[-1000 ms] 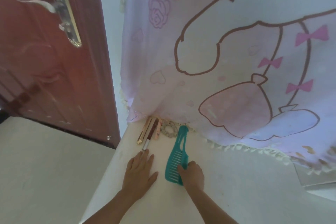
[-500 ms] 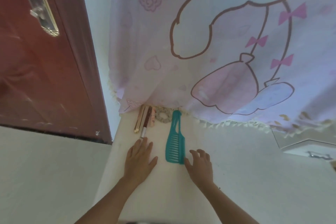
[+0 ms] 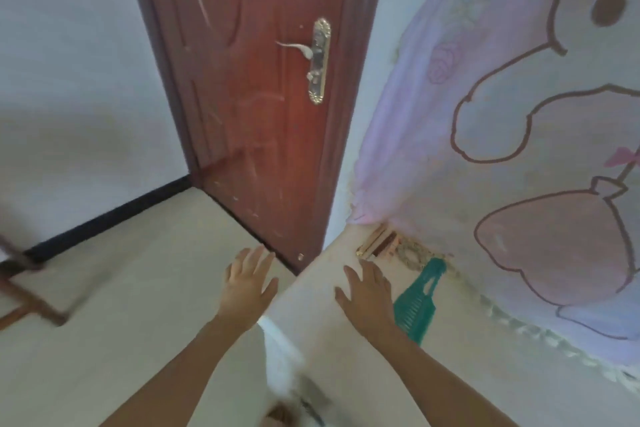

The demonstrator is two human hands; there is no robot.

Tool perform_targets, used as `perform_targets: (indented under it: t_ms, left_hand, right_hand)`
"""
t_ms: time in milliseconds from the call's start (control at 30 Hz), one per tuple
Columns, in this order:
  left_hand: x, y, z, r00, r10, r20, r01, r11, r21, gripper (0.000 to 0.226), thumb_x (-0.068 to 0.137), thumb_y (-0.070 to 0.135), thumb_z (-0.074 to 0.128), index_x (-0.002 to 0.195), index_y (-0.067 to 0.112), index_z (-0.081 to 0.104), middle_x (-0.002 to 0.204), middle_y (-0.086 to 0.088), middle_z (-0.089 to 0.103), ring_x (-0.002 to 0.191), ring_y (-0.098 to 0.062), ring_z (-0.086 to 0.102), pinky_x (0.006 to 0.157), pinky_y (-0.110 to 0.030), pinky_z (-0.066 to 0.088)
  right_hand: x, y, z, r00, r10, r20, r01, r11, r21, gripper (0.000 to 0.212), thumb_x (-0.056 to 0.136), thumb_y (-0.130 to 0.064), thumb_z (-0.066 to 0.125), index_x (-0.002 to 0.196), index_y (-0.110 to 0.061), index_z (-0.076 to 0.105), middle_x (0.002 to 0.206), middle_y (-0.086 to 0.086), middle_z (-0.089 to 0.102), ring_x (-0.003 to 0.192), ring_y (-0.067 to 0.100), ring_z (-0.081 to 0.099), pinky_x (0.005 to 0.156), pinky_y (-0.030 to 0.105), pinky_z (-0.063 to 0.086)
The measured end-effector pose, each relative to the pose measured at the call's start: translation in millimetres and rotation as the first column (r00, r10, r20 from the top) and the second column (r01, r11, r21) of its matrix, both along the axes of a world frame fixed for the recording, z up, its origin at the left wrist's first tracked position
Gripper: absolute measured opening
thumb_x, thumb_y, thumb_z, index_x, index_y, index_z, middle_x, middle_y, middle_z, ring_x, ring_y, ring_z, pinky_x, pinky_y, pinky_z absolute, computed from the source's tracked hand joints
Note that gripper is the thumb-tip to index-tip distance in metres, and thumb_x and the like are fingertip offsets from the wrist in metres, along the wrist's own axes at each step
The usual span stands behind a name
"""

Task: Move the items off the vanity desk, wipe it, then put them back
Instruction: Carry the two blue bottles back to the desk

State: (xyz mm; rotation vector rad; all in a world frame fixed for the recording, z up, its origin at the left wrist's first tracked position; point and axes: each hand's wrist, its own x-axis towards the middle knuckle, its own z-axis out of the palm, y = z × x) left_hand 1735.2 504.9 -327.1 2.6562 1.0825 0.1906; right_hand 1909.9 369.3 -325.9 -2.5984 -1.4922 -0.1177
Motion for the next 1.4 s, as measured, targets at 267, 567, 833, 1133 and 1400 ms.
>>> perform_targets:
  t_ms: [267, 567, 833, 1133, 1400]
  left_hand:
    - [-179, -84, 39, 0.805, 0.592, 0.031, -0.593, 0.804, 0.049, 0.057, 0.093, 0.051, 0.025, 0.143, 0.022, 0.026, 0.154, -0.002, 0.015, 0.141, -0.025, 0.007, 0.114, -0.040, 0.010]
    - [-308, -147, 78, 0.579, 0.810, 0.095, -0.815, 0.573, 0.084, 0.052, 0.095, 0.043, 0.033, 0.142, 0.024, 0.026, 0.154, -0.002, 0.012, 0.142, -0.022, 0.002, 0.114, -0.039, 0.010]
    - [-459, -165, 131, 0.423, 0.875, 0.233, -0.904, 0.392, 0.170, 0.052, 0.094, 0.040, 0.041, 0.141, 0.019, 0.030, 0.152, -0.004, 0.020, 0.141, -0.023, 0.007, 0.113, -0.039, 0.012]
    - [-624, -157, 180, 0.342, 0.906, 0.249, -0.927, 0.282, 0.246, 0.052, 0.095, 0.041, 0.036, 0.142, 0.023, 0.024, 0.153, -0.002, 0.016, 0.141, -0.021, 0.005, 0.113, -0.040, 0.011]
    - [-700, -107, 195, 0.327, 0.890, 0.317, -0.939, 0.267, 0.218, 0.051, 0.095, 0.039, 0.038, 0.141, 0.020, 0.028, 0.150, -0.002, 0.023, 0.140, -0.021, 0.010, 0.113, -0.039, 0.014]
  right_hand:
    - [-130, 40, 39, 0.818, 0.574, 0.018, -0.574, 0.815, 0.082, 0.046, 0.049, -0.030, 0.088, 0.086, -0.010, 0.071, 0.093, 0.018, 0.066, 0.087, 0.036, 0.066, 0.064, 0.044, 0.054]
    - [-264, 36, 80, 0.560, 0.828, 0.032, -0.824, 0.553, 0.120, 0.044, 0.062, -0.033, 0.082, 0.097, -0.009, 0.070, 0.106, 0.020, 0.065, 0.101, 0.039, 0.062, 0.077, 0.050, 0.051]
    - [-417, 69, 137, 0.371, 0.905, 0.207, -0.919, 0.327, 0.219, 0.043, 0.047, -0.032, 0.088, 0.081, -0.014, 0.070, 0.087, 0.011, 0.067, 0.082, 0.029, 0.067, 0.058, 0.038, 0.053]
    - [-578, 105, 189, 0.265, 0.944, 0.196, -0.940, 0.207, 0.271, 0.042, 0.092, -0.031, 0.051, 0.129, -0.011, 0.049, 0.144, 0.015, 0.036, 0.137, 0.030, 0.025, 0.106, 0.043, 0.026]
    - [-641, 155, 206, 0.328, 0.932, 0.157, -0.925, 0.283, 0.252, 0.049, 0.094, -0.040, 0.043, 0.138, -0.018, 0.038, 0.148, 0.008, 0.028, 0.139, 0.023, 0.020, 0.110, 0.038, 0.022]
